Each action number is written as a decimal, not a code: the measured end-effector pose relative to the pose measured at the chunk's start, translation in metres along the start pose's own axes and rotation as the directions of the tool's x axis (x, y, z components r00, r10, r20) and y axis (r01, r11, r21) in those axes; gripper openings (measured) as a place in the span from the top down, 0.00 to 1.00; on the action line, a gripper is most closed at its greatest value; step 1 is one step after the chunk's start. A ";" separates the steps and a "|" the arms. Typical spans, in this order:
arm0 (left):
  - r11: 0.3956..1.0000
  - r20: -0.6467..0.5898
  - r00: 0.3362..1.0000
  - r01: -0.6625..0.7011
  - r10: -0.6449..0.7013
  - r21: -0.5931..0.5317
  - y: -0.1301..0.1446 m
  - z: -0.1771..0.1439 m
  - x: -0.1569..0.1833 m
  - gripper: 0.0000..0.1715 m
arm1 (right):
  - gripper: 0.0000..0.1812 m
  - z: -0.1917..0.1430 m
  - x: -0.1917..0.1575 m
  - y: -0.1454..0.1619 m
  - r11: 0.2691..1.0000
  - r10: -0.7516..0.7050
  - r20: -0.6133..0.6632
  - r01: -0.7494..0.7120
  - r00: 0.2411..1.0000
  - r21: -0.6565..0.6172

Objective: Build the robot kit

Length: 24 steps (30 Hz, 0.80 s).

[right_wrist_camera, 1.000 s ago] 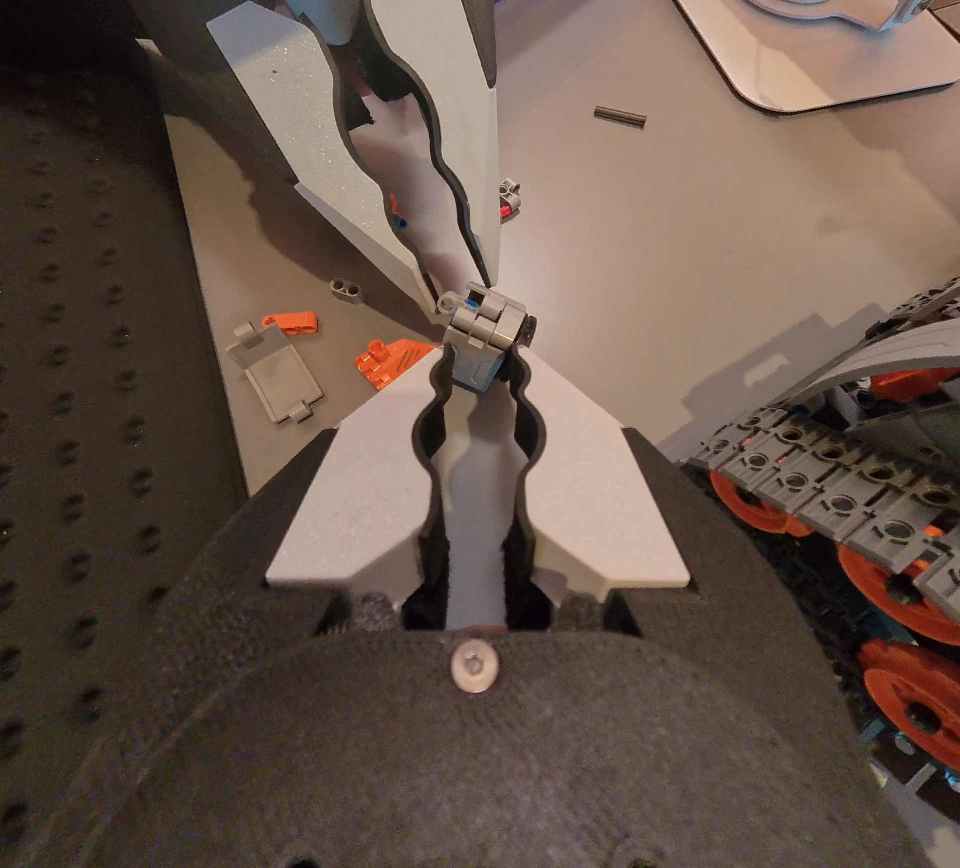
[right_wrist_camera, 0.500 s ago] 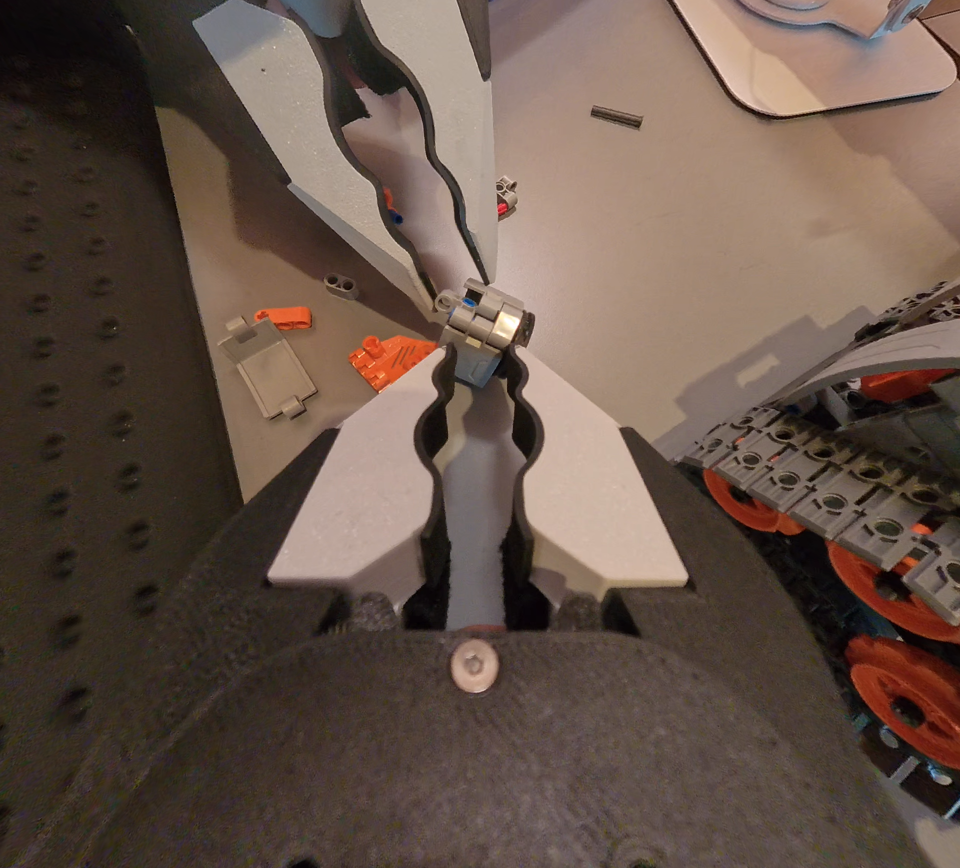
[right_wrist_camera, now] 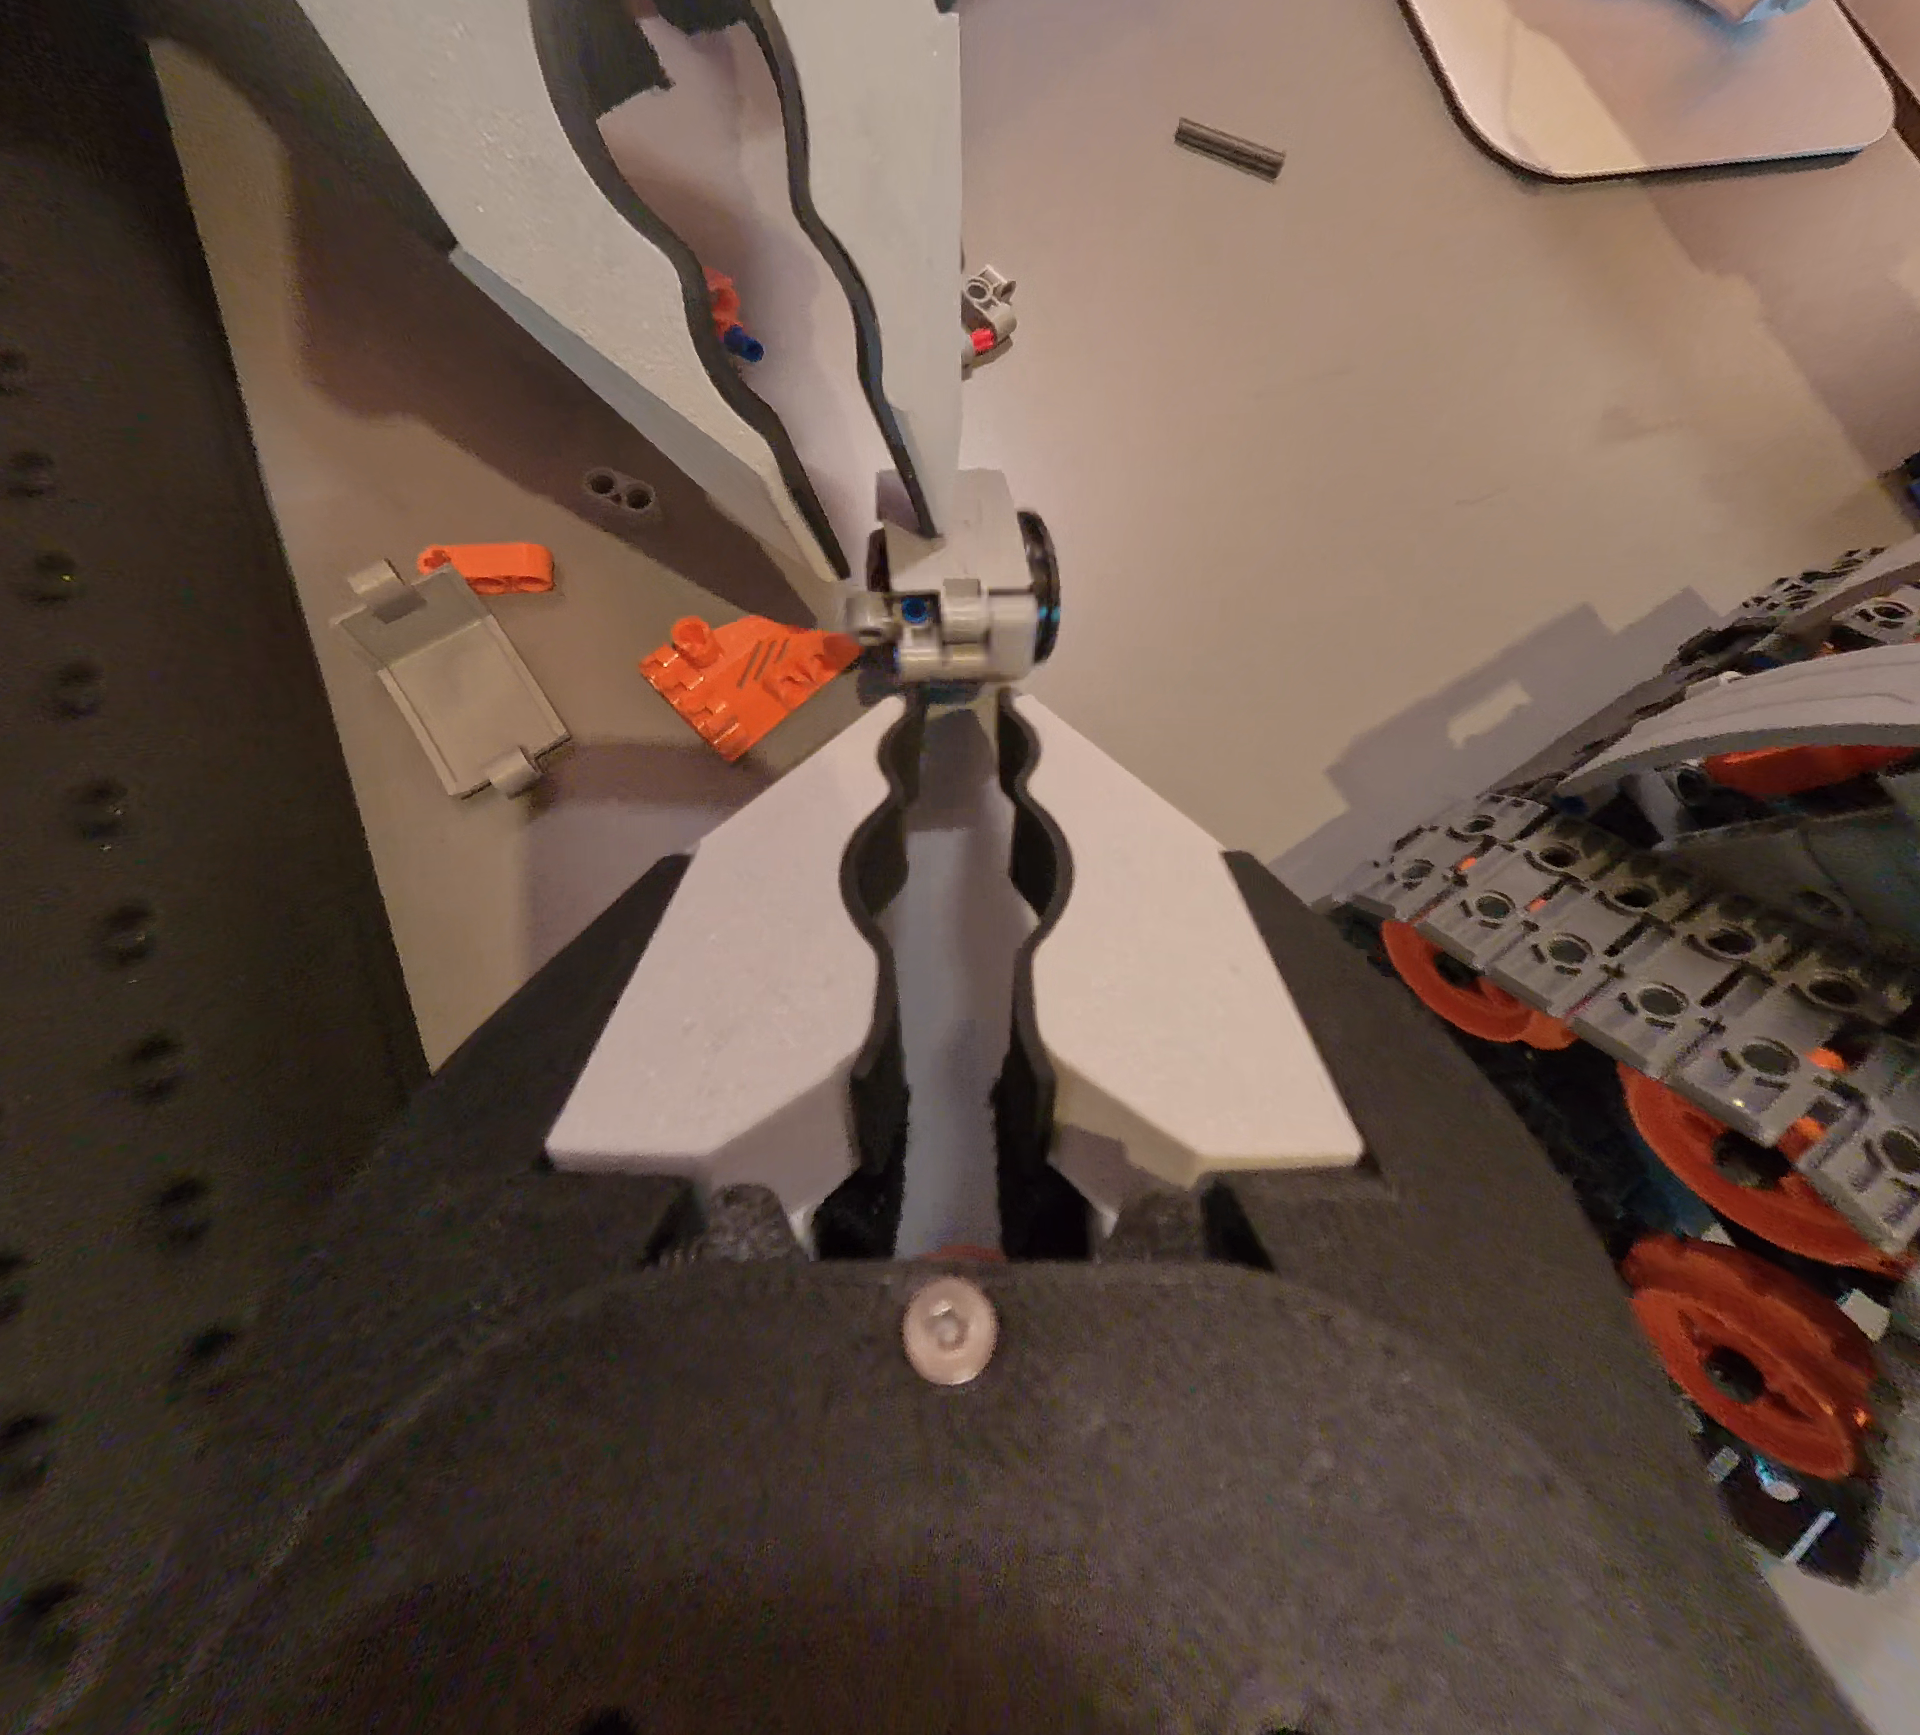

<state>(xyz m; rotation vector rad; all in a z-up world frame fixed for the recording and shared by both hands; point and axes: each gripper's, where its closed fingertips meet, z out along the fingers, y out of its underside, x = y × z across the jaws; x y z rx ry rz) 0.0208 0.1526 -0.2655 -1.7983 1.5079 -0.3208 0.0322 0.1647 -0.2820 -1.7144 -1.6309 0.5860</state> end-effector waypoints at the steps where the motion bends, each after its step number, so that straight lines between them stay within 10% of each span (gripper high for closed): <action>1: 1.000 -0.006 1.000 0.002 -0.002 0.008 -0.001 0.000 0.001 0.93 | 0.95 0.001 0.000 0.000 1.000 -0.004 -0.001 0.004 1.000 -0.002; 24: 0.997 -0.014 0.998 0.069 -0.069 -0.021 0.014 0.002 -0.010 0.83 | 0.90 -0.005 0.000 -0.006 0.999 0.000 -0.006 0.000 1.000 0.037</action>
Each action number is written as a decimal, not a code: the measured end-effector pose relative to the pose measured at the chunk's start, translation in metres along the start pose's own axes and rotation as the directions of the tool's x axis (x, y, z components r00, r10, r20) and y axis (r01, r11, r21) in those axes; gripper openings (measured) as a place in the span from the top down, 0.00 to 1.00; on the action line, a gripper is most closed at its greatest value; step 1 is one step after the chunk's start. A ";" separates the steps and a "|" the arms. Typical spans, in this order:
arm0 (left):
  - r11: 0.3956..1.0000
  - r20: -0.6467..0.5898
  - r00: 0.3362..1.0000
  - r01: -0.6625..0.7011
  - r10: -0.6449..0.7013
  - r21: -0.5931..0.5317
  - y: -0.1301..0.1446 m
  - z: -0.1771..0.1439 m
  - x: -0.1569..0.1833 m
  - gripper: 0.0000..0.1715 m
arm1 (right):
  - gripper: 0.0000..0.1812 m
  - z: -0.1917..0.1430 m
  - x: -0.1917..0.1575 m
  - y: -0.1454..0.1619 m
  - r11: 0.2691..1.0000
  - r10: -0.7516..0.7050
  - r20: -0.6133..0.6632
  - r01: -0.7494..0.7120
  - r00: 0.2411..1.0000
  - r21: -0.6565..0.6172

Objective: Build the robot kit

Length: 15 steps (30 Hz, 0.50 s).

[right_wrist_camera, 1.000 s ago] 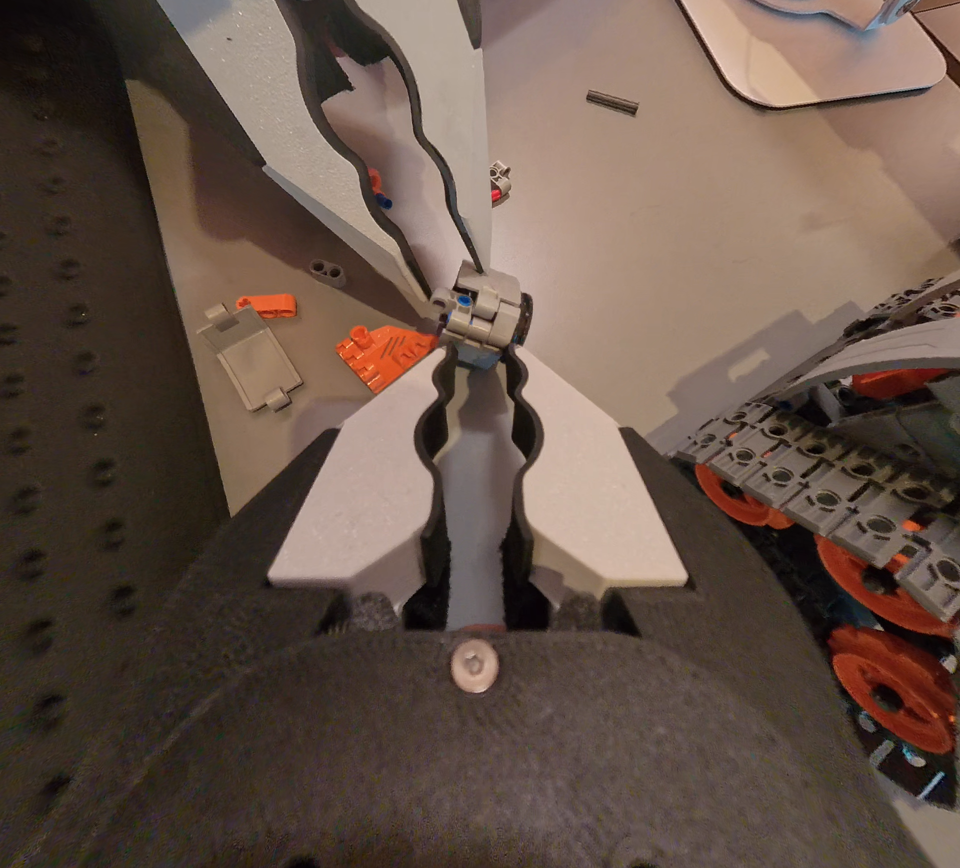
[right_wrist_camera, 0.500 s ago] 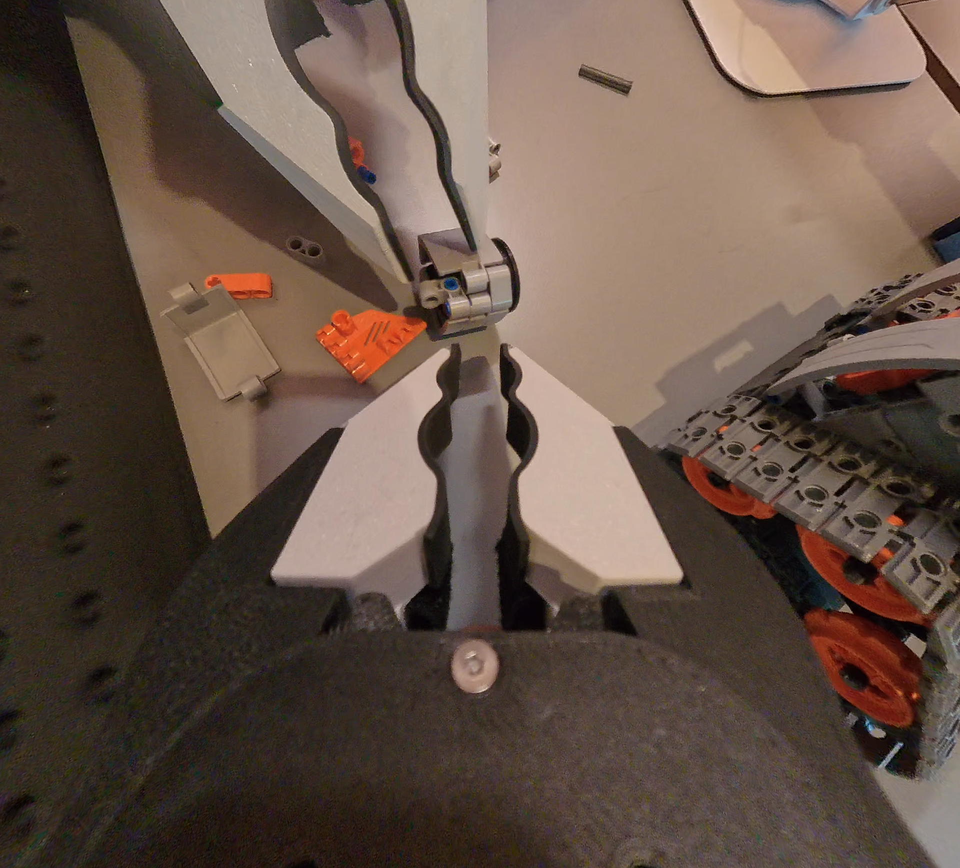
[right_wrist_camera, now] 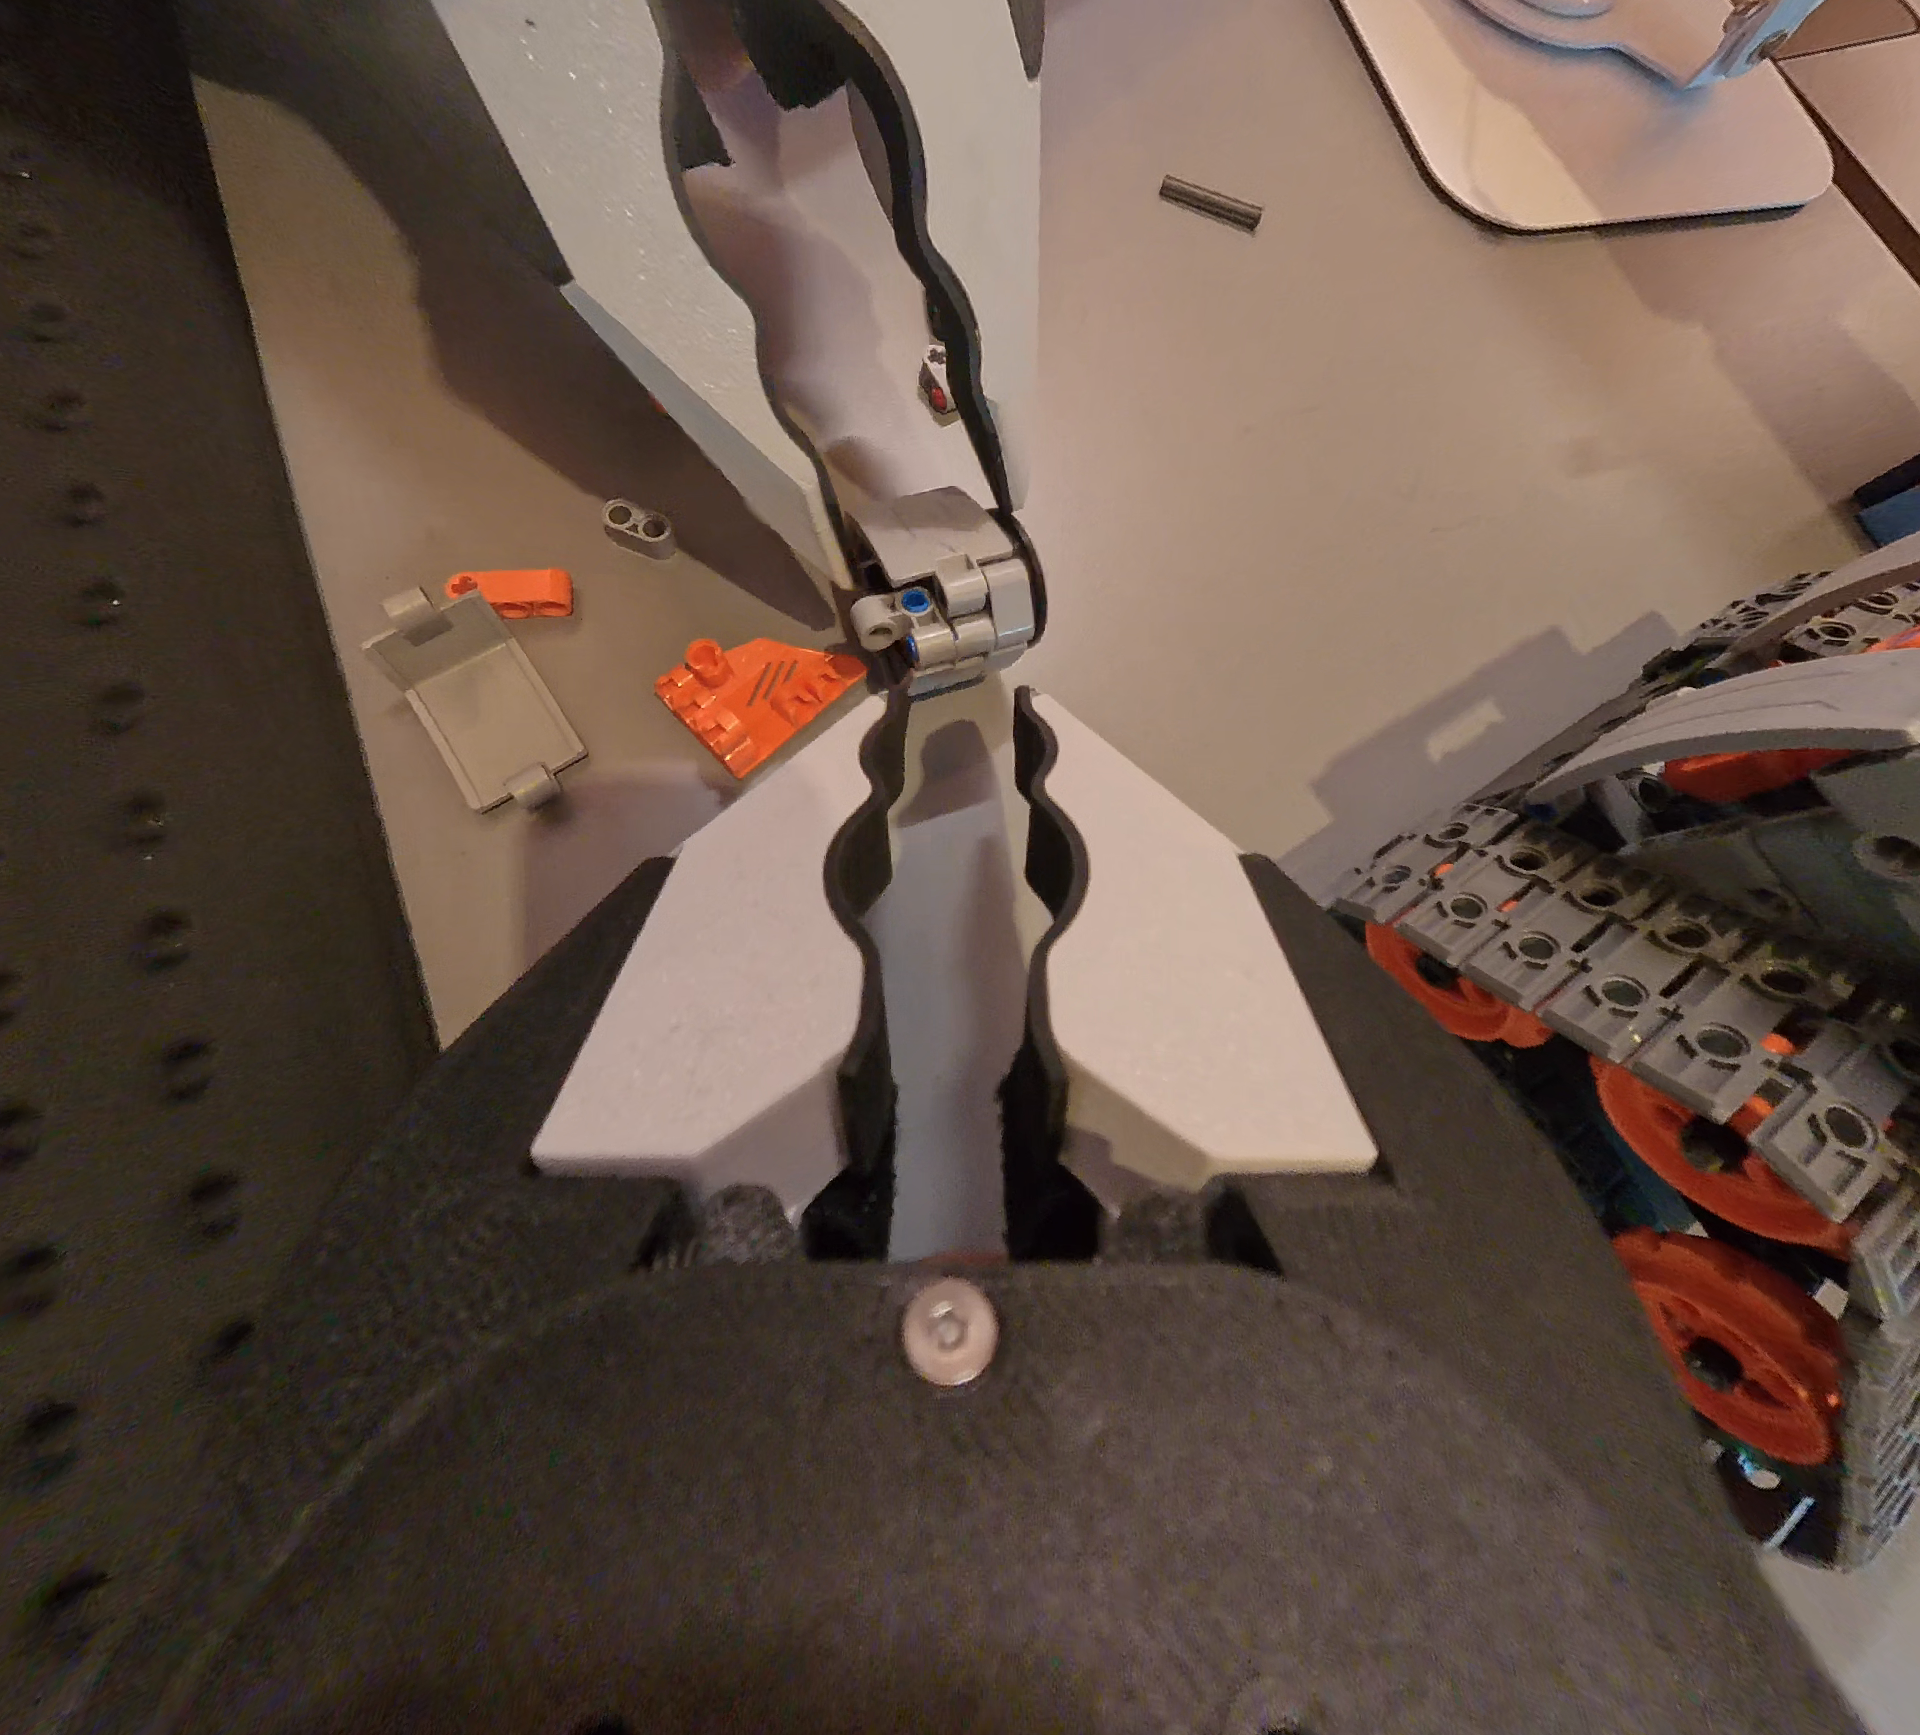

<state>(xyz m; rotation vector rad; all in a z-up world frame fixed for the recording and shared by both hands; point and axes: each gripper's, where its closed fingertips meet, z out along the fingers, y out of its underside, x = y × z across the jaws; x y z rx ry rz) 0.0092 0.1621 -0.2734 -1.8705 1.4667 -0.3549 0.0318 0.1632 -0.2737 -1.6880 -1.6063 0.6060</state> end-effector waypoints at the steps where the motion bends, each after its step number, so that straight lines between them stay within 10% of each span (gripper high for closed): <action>1: 1.000 -0.002 1.000 0.001 -0.001 0.004 0.000 0.000 0.000 0.85 | 0.90 0.000 0.000 0.000 1.000 -0.001 0.000 0.001 1.000 0.000; 15: 0.998 0.026 0.998 -0.054 0.053 0.032 -0.006 0.000 0.003 0.88 | 0.87 0.000 -0.001 -0.002 1.000 -0.003 0.003 0.003 1.000 0.010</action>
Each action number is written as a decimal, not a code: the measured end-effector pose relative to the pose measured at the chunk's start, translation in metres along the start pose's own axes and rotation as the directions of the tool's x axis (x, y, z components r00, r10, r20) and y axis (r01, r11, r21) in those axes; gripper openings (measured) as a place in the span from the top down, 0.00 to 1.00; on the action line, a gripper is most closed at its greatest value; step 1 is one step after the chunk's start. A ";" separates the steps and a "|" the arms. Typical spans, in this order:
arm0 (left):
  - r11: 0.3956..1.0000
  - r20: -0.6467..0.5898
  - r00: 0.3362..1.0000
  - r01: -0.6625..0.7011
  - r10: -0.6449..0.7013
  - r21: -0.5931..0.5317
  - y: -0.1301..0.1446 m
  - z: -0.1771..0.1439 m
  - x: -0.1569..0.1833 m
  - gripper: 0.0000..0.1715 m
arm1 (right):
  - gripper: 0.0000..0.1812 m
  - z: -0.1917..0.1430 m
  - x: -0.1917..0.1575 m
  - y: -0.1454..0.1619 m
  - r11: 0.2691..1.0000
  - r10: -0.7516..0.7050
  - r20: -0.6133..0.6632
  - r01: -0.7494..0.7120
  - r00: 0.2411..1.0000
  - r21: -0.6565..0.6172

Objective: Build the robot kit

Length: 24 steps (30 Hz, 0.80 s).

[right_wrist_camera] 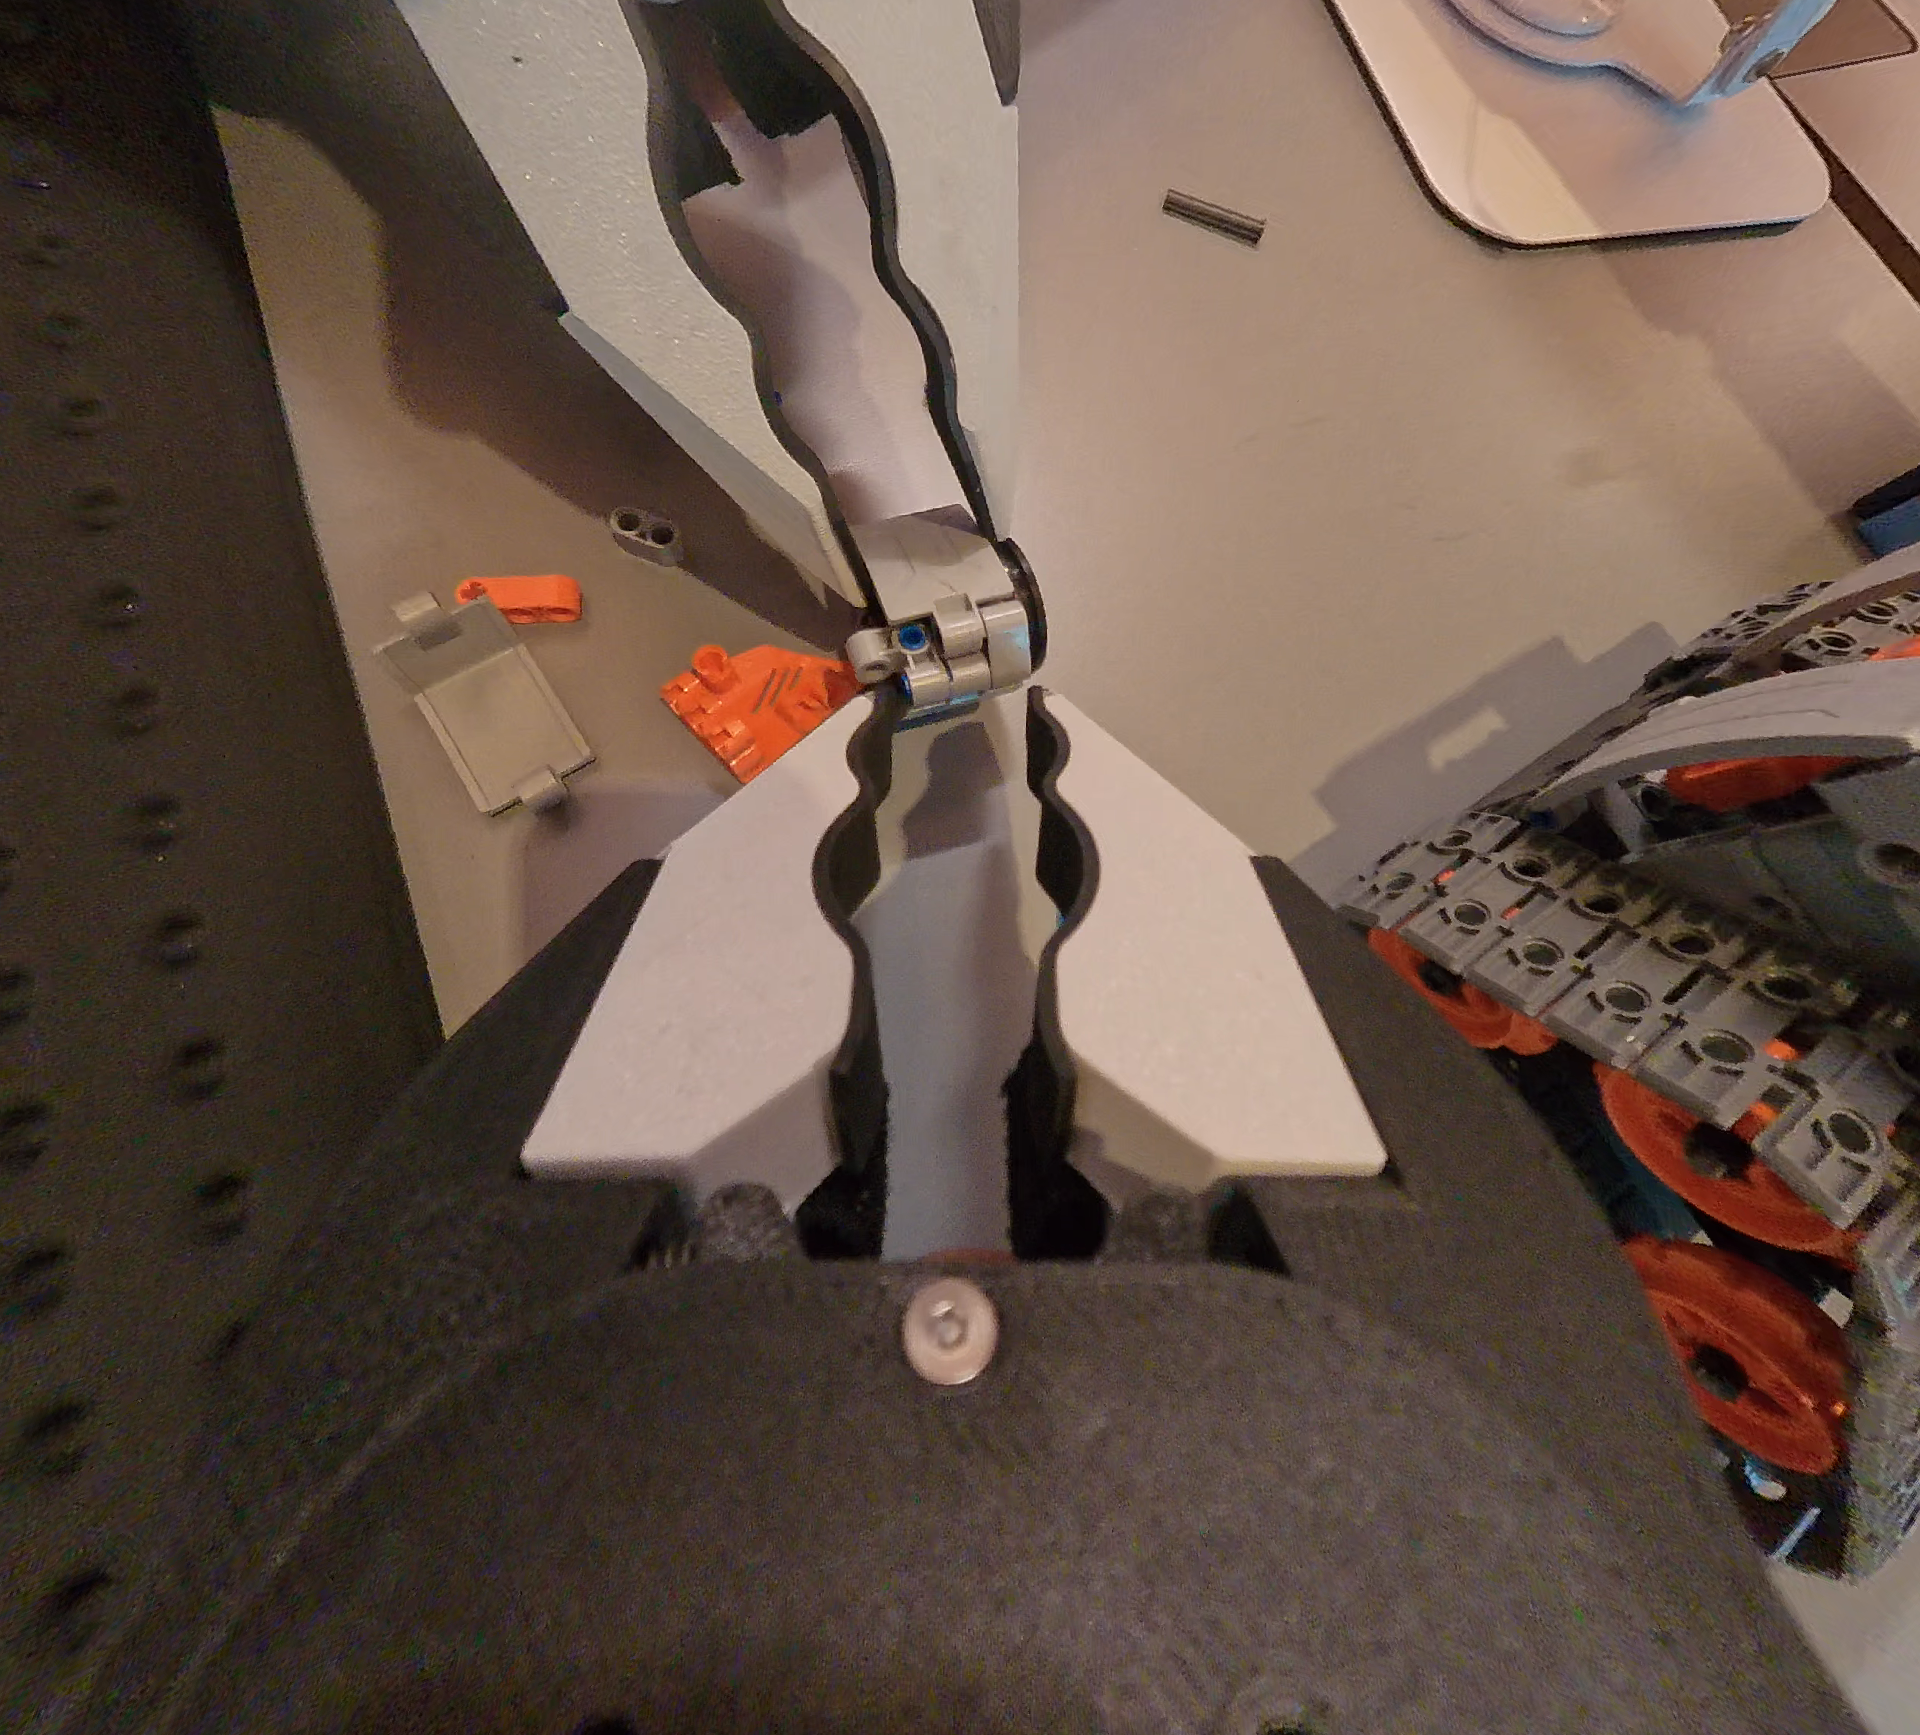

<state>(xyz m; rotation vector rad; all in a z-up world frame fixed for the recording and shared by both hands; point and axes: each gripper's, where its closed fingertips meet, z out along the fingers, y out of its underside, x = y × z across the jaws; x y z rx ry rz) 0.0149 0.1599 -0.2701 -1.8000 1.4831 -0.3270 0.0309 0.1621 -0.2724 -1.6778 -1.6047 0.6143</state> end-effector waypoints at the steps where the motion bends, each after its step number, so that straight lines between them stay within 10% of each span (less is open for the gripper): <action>1: 1.000 0.001 1.000 -0.005 0.005 0.005 -0.001 0.000 0.001 0.88 | 0.86 0.000 0.000 0.000 1.000 0.000 0.000 0.000 1.000 -0.001; 24: 0.998 0.041 0.999 0.007 -0.009 0.059 -0.009 -0.004 -0.005 0.87 | 0.92 -0.007 0.004 -0.009 0.998 -0.031 -0.043 0.033 0.999 0.050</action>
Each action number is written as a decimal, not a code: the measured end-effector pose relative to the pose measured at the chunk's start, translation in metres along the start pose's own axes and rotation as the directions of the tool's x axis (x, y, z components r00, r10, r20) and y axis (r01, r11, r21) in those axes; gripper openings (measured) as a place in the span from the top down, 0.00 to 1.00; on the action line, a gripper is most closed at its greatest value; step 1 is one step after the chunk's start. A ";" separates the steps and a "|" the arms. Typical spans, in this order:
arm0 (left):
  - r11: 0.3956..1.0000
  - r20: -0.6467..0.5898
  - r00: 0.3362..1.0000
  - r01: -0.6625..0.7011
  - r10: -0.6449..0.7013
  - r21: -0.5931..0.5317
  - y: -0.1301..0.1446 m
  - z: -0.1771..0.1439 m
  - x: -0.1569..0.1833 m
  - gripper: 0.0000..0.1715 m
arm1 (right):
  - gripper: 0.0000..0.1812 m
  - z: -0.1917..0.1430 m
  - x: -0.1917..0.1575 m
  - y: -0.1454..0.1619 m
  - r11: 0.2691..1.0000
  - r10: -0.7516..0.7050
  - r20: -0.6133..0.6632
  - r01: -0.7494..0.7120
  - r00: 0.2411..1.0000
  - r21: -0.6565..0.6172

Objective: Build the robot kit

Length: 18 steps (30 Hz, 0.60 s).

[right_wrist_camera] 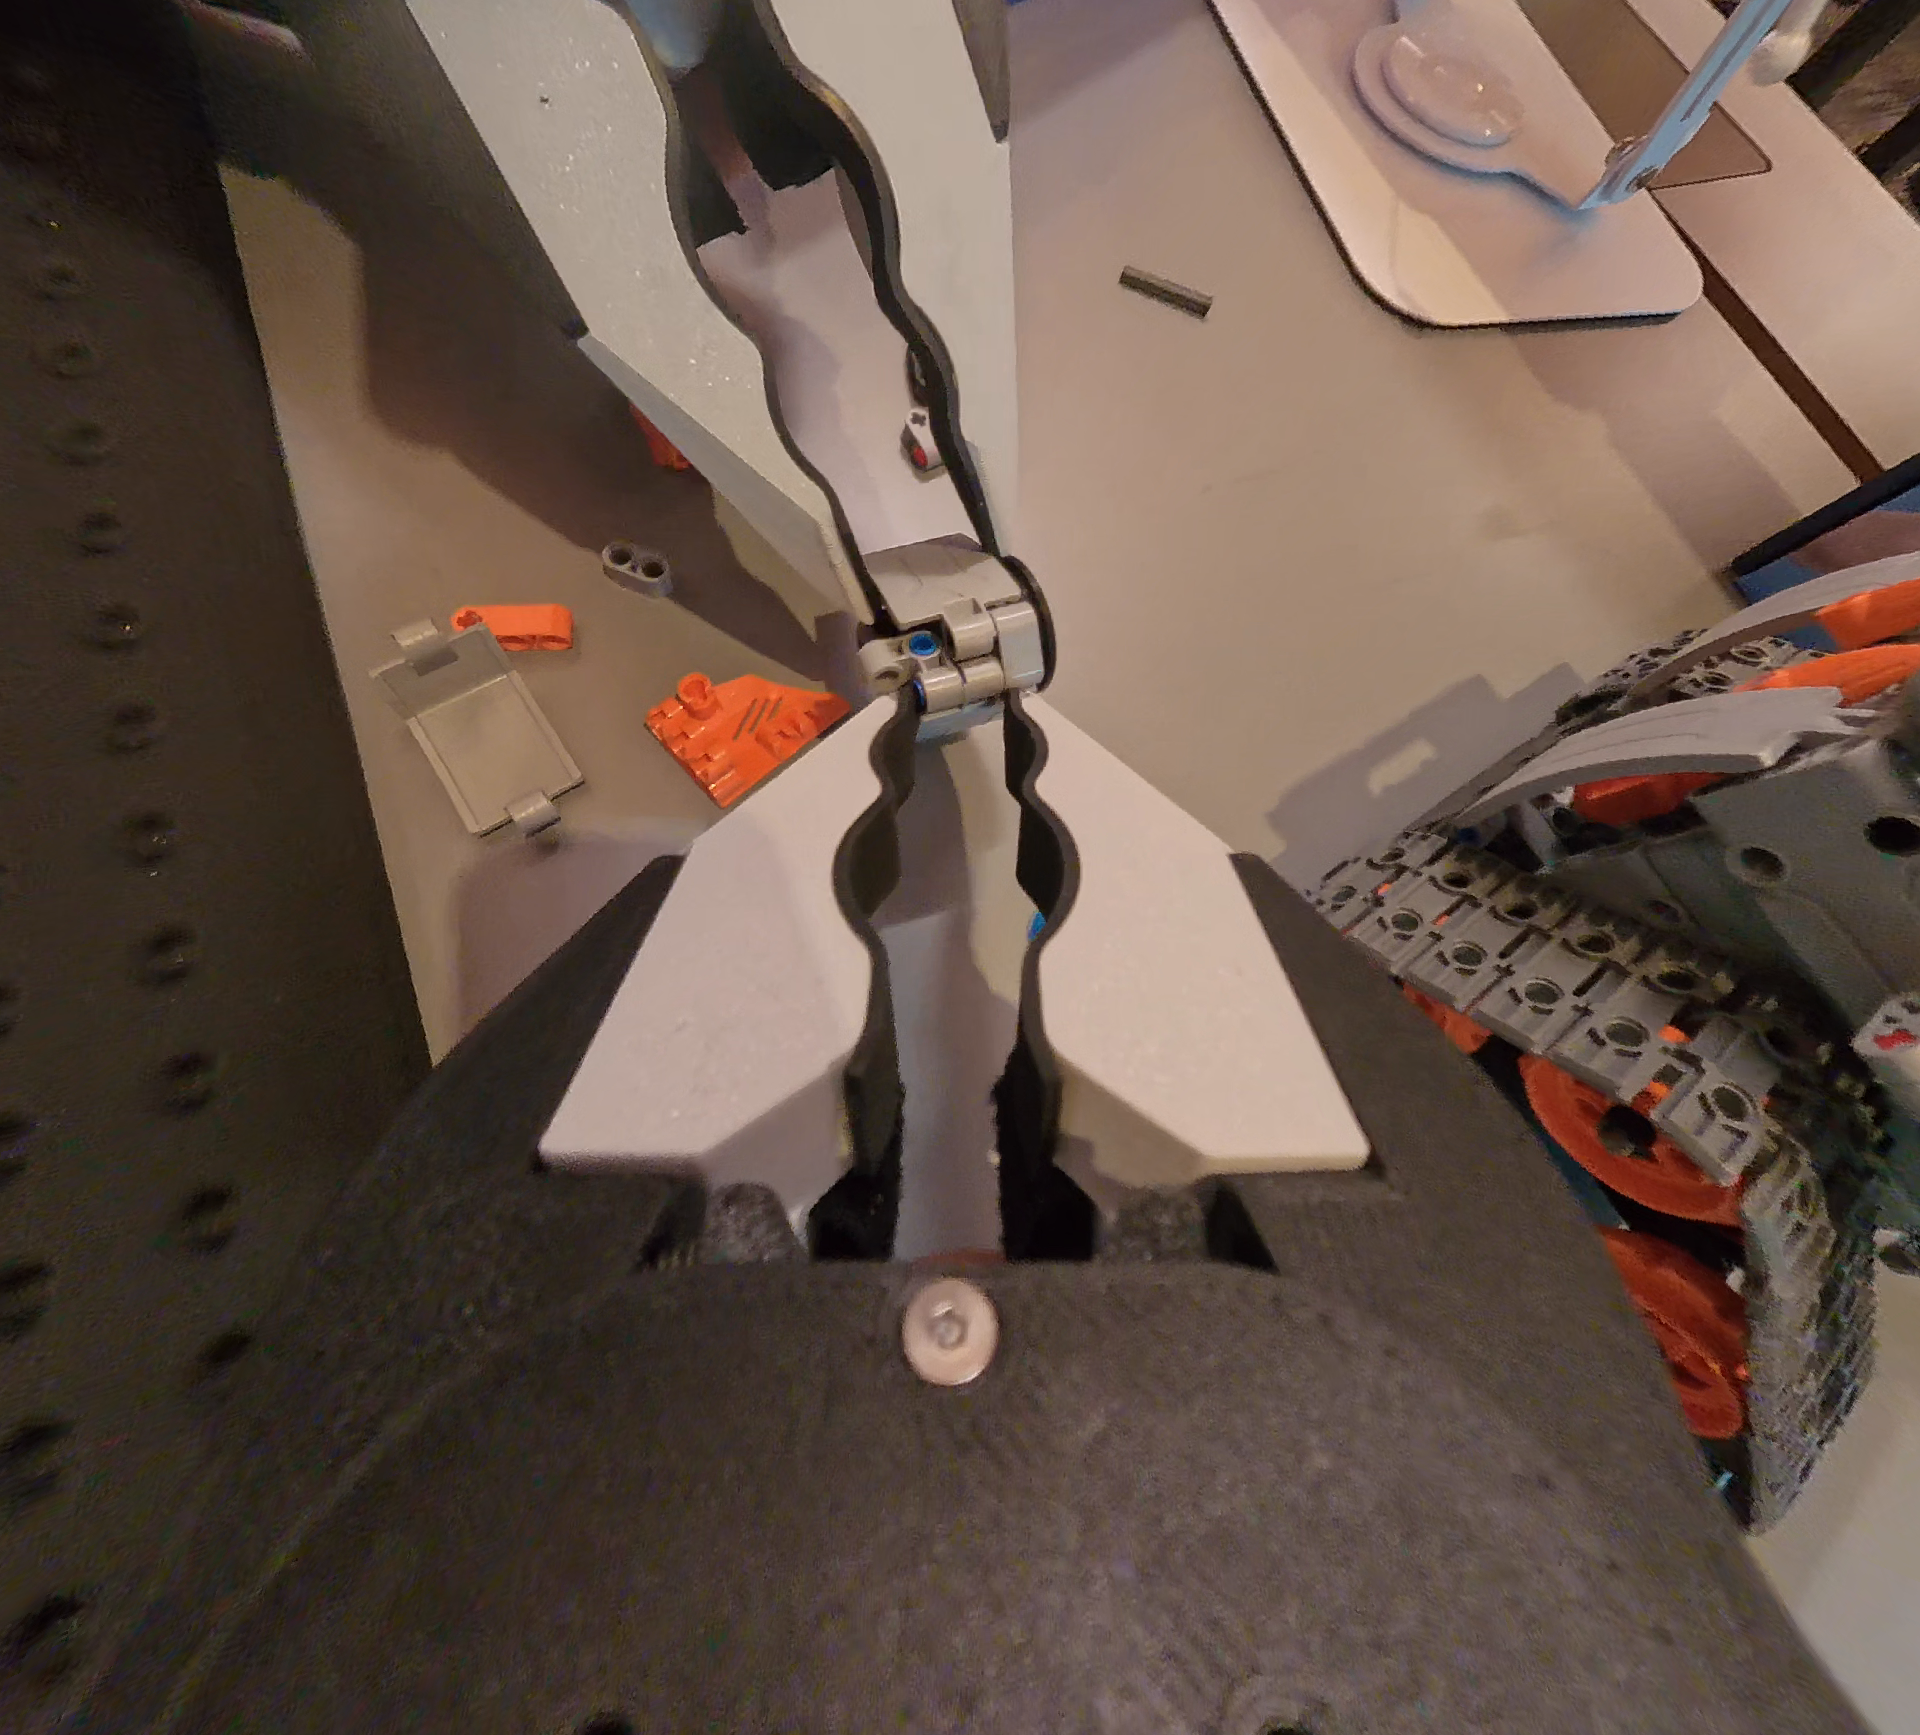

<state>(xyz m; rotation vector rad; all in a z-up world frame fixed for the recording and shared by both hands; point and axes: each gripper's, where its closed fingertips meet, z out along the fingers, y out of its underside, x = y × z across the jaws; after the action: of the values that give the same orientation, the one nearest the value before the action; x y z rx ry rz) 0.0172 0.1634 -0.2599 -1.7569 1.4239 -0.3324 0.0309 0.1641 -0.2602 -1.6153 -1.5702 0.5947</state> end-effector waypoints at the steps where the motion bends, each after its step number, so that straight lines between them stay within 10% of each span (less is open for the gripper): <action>1: 1.000 0.006 1.000 0.003 -0.003 0.009 -0.001 -0.001 -0.001 0.87 | 0.92 -0.001 0.001 -0.001 1.000 0.001 -0.005 -0.001 1.000 0.008; 18: 0.990 0.015 0.997 0.068 -0.071 0.124 -0.016 -0.008 -0.011 0.88 | 0.87 -0.008 0.008 -0.008 0.998 0.021 -0.034 -0.019 0.999 0.062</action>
<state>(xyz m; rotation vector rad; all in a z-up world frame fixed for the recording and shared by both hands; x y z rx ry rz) 0.0193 0.1699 -0.2399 -1.7072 1.3029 -0.4303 0.0331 0.1694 -0.2473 -1.5890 -1.4977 0.6172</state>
